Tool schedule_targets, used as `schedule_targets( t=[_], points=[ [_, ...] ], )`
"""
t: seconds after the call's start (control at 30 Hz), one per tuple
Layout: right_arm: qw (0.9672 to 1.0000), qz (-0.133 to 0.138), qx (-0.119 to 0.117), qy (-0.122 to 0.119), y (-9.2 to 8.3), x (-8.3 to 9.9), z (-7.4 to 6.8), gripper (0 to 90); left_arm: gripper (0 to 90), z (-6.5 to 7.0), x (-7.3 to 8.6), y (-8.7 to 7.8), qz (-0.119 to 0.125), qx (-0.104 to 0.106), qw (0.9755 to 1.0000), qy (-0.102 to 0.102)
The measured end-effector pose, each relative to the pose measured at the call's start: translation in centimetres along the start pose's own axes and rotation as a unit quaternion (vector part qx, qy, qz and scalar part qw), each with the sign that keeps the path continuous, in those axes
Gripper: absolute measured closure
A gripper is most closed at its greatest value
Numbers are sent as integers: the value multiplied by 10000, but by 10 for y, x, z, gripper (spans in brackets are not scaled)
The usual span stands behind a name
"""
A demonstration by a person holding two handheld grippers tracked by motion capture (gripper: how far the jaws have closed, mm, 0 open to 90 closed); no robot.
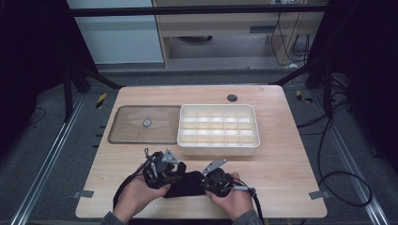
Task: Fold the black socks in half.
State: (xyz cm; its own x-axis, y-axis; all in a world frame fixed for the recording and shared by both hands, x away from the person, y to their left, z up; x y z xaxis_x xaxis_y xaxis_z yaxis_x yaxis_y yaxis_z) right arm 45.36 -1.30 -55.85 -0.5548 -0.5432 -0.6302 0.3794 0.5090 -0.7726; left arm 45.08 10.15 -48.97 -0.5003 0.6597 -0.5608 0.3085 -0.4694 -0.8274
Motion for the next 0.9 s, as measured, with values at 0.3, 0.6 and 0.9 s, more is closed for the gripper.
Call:
schedule_targets(
  t=[0.3, 0.6, 0.9],
  points=[
    [9999, 80, -94, 114, 2, -1, -1, 762, 804, 18, -7, 15, 30, 146, 9998, 97],
    [9998, 124, -126, 122, 1, 0, 0, 739, 803, 32, -10, 31, -27, 233, 9995, 190],
    [9998, 144, -92, 122, -12, 3, -2, 504, 803, 26, -6, 37, -112, 100, 9997, 180]
  ],
)
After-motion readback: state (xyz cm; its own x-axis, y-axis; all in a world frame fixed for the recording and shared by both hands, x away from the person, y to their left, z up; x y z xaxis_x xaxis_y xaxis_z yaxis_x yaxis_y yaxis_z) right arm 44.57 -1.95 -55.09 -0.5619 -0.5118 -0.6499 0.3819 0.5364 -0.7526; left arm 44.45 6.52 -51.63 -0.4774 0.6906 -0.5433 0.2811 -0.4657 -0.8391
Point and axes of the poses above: each handheld gripper's, and its own axes: y roughly forward along the jaws, x roughly out of its underside, z roughly to its right, the point moved 10 cm from there along y, roughly forward along the jaws, and after that the axes turned 3 degrees about z, right-handed, at the moved point
